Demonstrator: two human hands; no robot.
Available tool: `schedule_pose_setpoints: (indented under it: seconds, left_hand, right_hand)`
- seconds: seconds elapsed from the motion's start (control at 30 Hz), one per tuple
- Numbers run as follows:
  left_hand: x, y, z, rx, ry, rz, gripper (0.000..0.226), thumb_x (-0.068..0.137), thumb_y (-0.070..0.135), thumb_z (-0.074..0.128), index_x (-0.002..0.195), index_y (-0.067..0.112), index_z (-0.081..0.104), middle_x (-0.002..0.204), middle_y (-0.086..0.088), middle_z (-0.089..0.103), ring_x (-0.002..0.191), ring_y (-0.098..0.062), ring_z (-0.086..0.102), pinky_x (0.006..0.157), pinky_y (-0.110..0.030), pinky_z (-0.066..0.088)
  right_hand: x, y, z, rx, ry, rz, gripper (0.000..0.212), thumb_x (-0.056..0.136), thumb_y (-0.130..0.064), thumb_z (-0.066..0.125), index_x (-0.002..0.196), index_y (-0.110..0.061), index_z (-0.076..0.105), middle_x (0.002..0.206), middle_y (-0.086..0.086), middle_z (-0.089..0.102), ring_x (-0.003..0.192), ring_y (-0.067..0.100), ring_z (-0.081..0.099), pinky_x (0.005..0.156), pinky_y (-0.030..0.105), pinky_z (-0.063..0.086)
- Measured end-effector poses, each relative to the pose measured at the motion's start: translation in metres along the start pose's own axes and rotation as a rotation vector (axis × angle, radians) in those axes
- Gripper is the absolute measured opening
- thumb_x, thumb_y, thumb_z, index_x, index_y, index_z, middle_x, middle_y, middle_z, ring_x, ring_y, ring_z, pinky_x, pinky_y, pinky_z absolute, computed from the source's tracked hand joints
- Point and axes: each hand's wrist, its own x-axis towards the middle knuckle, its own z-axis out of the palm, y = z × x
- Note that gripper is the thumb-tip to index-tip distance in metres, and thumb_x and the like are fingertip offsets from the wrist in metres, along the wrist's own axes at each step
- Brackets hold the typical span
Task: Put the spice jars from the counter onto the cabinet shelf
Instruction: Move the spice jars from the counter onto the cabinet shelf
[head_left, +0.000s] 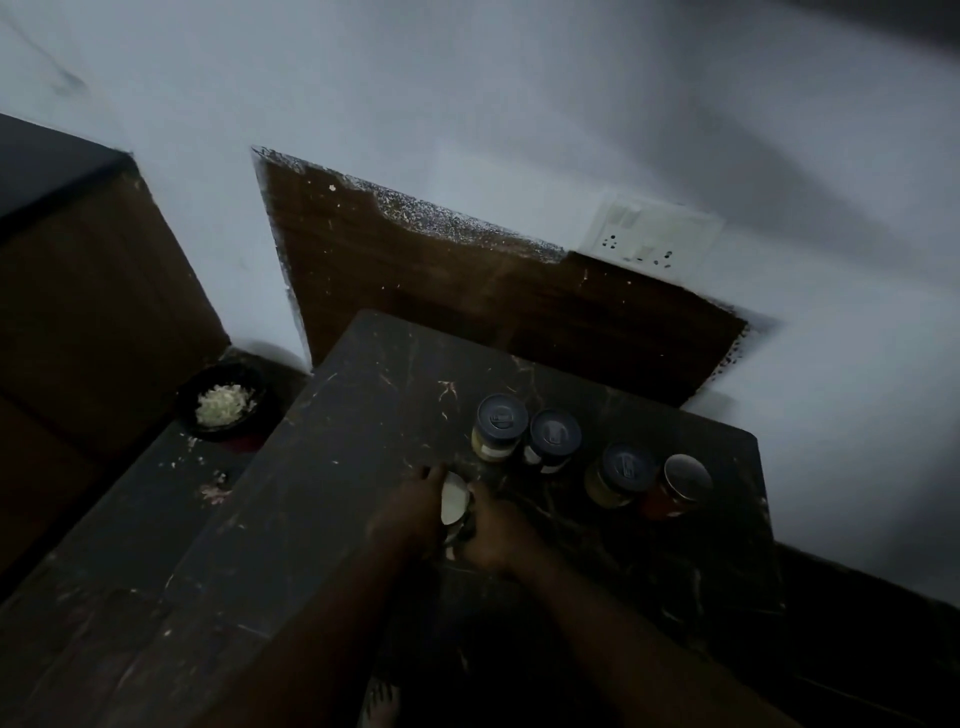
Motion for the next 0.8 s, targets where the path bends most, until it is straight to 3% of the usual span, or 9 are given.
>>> schedule_pose_setpoints:
  seconds: [0.13,0.27,0.4,0.53,0.6,0.73,0.8]
  left_hand:
    - [0.000,0.008,-0.013,-0.066,0.068,-0.013,0.085,0.069,0.056,0.077,0.137,0.020,0.041,0.131,-0.007,0.061,0.108,-0.026,0.065,0.076,-0.033,0.051]
    - [0.003,0.030,-0.046,-0.221,0.187,0.018,0.091,0.067,0.071,0.068,0.134,0.017,0.041,0.120,-0.008,0.066,0.101,-0.027,0.067,0.083,-0.037,0.056]
    - [0.008,0.057,-0.086,-0.262,0.345,0.083,0.088,0.065,0.079,0.064,0.132,0.026,0.044,0.116,0.000,0.065,0.095,-0.019,0.066,0.080,-0.039,0.058]
    - [0.008,0.085,-0.123,-0.311,0.536,0.149,0.073,0.063,0.086,0.062,0.114,0.035,0.052,0.104,0.013,0.062,0.086,-0.009,0.061,0.067,-0.030,0.053]
    - [0.006,0.102,-0.145,-0.346,0.628,0.186,0.073,0.062,0.087,0.064,0.112,0.034,0.055,0.101,0.016,0.061,0.085,-0.006,0.061,0.064,-0.028,0.050]
    - [-0.002,0.136,-0.193,-0.452,0.724,0.301,0.068,0.060,0.085,0.069,0.106,0.036,0.055,0.095,0.016,0.062,0.082,0.000,0.061,0.061,-0.019,0.047]
    - [-0.008,0.155,-0.216,-0.526,0.769,0.364,0.063,0.061,0.082,0.072,0.102,0.039,0.051,0.085,0.016,0.064,0.076,0.005,0.063,0.056,-0.012,0.043]
  right_hand:
    - [-0.005,0.003,-0.015,0.007,0.062,-0.131,0.094,0.074,-0.037,0.083,0.152,-0.027,0.031,0.148,0.004,0.051,0.135,0.028,0.051,0.104,0.039,0.045]
    - [-0.011,-0.004,-0.038,0.010,0.240,-0.235,0.098,0.076,-0.042,0.077,0.157,-0.029,0.023,0.156,0.000,0.043,0.138,0.021,0.047,0.109,0.039,0.044]
    - [-0.017,-0.013,-0.067,0.018,0.402,-0.338,0.105,0.080,-0.046,0.076,0.161,-0.027,0.011,0.163,0.001,0.030,0.143,0.018,0.040,0.112,0.034,0.041]
    - [-0.027,-0.022,-0.100,0.079,0.554,-0.455,0.109,0.076,-0.054,0.077,0.160,-0.027,0.014,0.163,0.001,0.028,0.144,0.012,0.036,0.112,0.027,0.038]
    - [-0.030,-0.028,-0.118,0.144,0.607,-0.507,0.112,0.075,-0.046,0.083,0.161,-0.026,0.015,0.163,-0.002,0.028,0.145,0.008,0.033,0.113,0.025,0.037]
    - [-0.042,-0.053,-0.156,0.243,0.761,-0.580,0.104,0.076,-0.055,0.078,0.159,-0.033,0.020,0.160,-0.012,0.032,0.142,-0.003,0.034,0.106,0.007,0.032]
    - [-0.051,-0.070,-0.180,0.257,0.856,-0.595,0.100,0.073,-0.058,0.073,0.156,-0.039,0.023,0.158,-0.014,0.035,0.138,-0.005,0.036,0.106,0.012,0.037]
